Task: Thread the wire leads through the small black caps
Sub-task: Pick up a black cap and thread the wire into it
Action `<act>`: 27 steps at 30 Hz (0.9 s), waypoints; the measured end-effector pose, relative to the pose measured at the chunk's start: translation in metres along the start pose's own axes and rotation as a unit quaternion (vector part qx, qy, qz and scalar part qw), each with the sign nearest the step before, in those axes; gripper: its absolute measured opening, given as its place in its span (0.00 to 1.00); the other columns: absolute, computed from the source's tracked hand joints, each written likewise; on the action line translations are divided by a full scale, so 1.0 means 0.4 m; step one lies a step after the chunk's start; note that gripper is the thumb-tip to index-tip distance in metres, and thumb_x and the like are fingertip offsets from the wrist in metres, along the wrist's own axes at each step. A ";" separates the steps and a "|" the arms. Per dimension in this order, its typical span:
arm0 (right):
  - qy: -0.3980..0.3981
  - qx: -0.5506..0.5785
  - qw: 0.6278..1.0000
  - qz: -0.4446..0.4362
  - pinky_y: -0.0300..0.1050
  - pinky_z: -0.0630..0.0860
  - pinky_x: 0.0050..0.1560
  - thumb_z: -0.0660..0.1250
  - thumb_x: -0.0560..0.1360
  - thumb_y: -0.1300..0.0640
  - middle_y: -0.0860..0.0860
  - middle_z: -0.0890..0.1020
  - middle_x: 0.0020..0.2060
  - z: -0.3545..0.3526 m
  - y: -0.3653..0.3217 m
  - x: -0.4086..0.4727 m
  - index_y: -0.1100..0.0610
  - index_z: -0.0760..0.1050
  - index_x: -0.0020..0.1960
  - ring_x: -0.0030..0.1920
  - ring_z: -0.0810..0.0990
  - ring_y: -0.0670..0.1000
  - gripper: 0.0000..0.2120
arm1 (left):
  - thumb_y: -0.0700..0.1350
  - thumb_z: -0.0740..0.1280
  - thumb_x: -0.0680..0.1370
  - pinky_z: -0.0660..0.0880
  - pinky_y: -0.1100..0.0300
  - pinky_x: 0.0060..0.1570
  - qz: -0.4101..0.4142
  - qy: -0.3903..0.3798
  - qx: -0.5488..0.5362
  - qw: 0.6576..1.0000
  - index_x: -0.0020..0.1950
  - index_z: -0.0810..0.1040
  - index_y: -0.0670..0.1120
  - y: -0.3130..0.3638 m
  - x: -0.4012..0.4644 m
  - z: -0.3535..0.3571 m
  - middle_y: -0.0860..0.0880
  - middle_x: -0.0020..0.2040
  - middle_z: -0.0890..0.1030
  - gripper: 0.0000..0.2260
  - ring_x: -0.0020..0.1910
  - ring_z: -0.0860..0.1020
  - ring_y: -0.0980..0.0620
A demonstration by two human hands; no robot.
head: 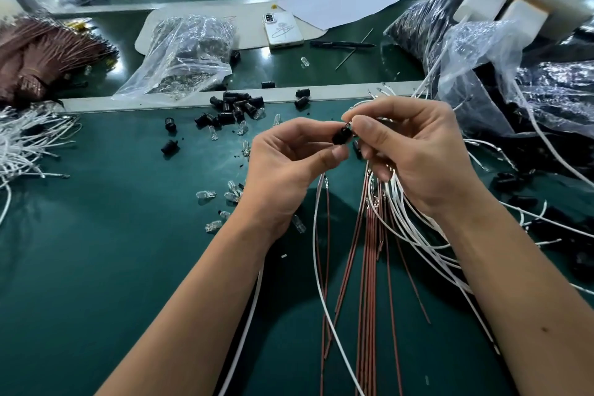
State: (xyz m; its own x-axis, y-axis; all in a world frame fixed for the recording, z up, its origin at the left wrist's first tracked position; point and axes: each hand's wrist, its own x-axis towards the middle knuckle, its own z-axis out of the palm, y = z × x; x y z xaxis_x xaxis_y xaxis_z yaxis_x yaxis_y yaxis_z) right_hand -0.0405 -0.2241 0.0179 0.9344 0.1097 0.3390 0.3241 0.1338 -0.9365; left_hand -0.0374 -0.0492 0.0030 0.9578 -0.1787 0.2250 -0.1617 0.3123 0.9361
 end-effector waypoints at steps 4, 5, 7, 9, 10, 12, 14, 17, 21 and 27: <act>-0.004 -0.029 0.999 -0.022 0.38 0.70 0.23 0.73 0.78 0.64 0.49 0.81 0.33 0.009 -0.001 -0.002 0.60 0.85 0.48 0.30 0.75 0.48 0.02 | 0.28 0.75 0.69 0.80 0.58 0.49 0.005 0.006 0.007 1.000 0.43 0.86 0.49 0.001 0.000 0.000 0.47 0.45 0.87 0.15 0.44 0.85 0.50; -0.001 -0.040 0.999 -0.032 0.38 0.70 0.23 0.73 0.78 0.64 0.47 0.81 0.32 0.013 0.000 -0.003 0.60 0.84 0.48 0.30 0.75 0.48 0.02 | 0.29 0.75 0.69 0.81 0.57 0.50 0.005 0.009 0.009 1.000 0.43 0.85 0.49 0.000 -0.001 0.001 0.47 0.45 0.87 0.14 0.44 0.84 0.48; 0.005 -0.056 0.998 -0.041 0.39 0.70 0.22 0.72 0.79 0.64 0.47 0.80 0.31 0.023 0.001 -0.006 0.59 0.84 0.48 0.28 0.73 0.48 0.02 | 0.31 0.76 0.68 0.81 0.54 0.52 0.006 0.017 0.015 1.000 0.44 0.84 0.47 -0.001 -0.003 0.003 0.45 0.45 0.86 0.12 0.45 0.84 0.45; 0.000 -0.060 0.998 -0.037 0.40 0.69 0.22 0.71 0.79 0.63 0.47 0.78 0.31 0.030 0.003 -0.008 0.59 0.83 0.48 0.27 0.72 0.50 0.02 | 0.31 0.77 0.68 0.81 0.52 0.52 0.007 0.024 0.020 0.999 0.44 0.82 0.45 -0.001 -0.005 0.005 0.44 0.45 0.85 0.11 0.45 0.83 0.43; -0.002 -0.057 0.998 -0.035 0.40 0.69 0.22 0.71 0.80 0.62 0.47 0.78 0.32 0.031 0.004 -0.008 0.59 0.83 0.48 0.26 0.71 0.50 0.03 | 0.31 0.77 0.68 0.81 0.52 0.51 0.009 0.026 0.022 0.999 0.44 0.81 0.44 -0.001 -0.006 0.007 0.44 0.45 0.85 0.11 0.45 0.83 0.44; -0.006 -0.051 0.998 -0.035 0.41 0.69 0.23 0.71 0.80 0.61 0.47 0.79 0.33 0.029 0.004 -0.006 0.57 0.83 0.49 0.26 0.70 0.51 0.03 | 0.29 0.76 0.68 0.81 0.54 0.50 0.014 0.031 0.025 0.999 0.44 0.81 0.44 0.002 -0.005 0.009 0.44 0.44 0.85 0.12 0.43 0.82 0.45; -0.016 -0.047 0.998 -0.040 0.43 0.69 0.24 0.71 0.80 0.61 0.49 0.80 0.37 0.028 0.002 -0.004 0.57 0.83 0.49 0.28 0.70 0.54 0.03 | 0.28 0.76 0.68 0.80 0.54 0.49 0.018 0.035 0.024 0.999 0.43 0.80 0.45 0.004 -0.005 0.010 0.45 0.44 0.84 0.13 0.43 0.81 0.46; -0.041 -0.047 0.997 -0.035 0.42 0.71 0.27 0.70 0.80 0.62 0.53 0.79 0.44 0.027 0.002 -0.001 0.56 0.83 0.49 0.33 0.72 0.54 0.04 | 0.29 0.77 0.69 0.81 0.53 0.49 0.025 0.036 0.029 0.999 0.42 0.80 0.46 0.004 -0.007 0.012 0.44 0.42 0.83 0.13 0.41 0.81 0.46; -0.023 -0.053 0.998 -0.006 0.41 0.72 0.29 0.71 0.79 0.60 0.48 0.81 0.41 0.030 0.010 -0.003 0.56 0.83 0.50 0.34 0.74 0.53 0.02 | 0.30 0.77 0.68 0.82 0.53 0.48 0.023 0.045 0.031 0.998 0.42 0.79 0.45 0.003 -0.010 0.018 0.45 0.40 0.83 0.13 0.40 0.82 0.47; -0.031 -0.012 0.994 0.107 0.40 0.70 0.23 0.66 0.83 0.54 0.51 0.80 0.38 0.036 0.018 -0.008 0.57 0.79 0.51 0.34 0.76 0.54 0.08 | 0.30 0.77 0.67 0.82 0.56 0.46 0.027 0.078 -0.030 0.996 0.41 0.79 0.45 0.012 -0.008 0.019 0.47 0.39 0.85 0.12 0.38 0.84 0.50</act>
State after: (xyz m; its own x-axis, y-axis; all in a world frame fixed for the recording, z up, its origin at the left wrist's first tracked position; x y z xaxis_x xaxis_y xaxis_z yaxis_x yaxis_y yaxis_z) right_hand -0.0431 -0.2094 0.0112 0.9719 0.1930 0.1351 0.1220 0.0782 -0.9894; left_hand -0.0429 -0.0541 0.0088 0.9739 -0.0146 0.2265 -0.2048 0.3729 0.9050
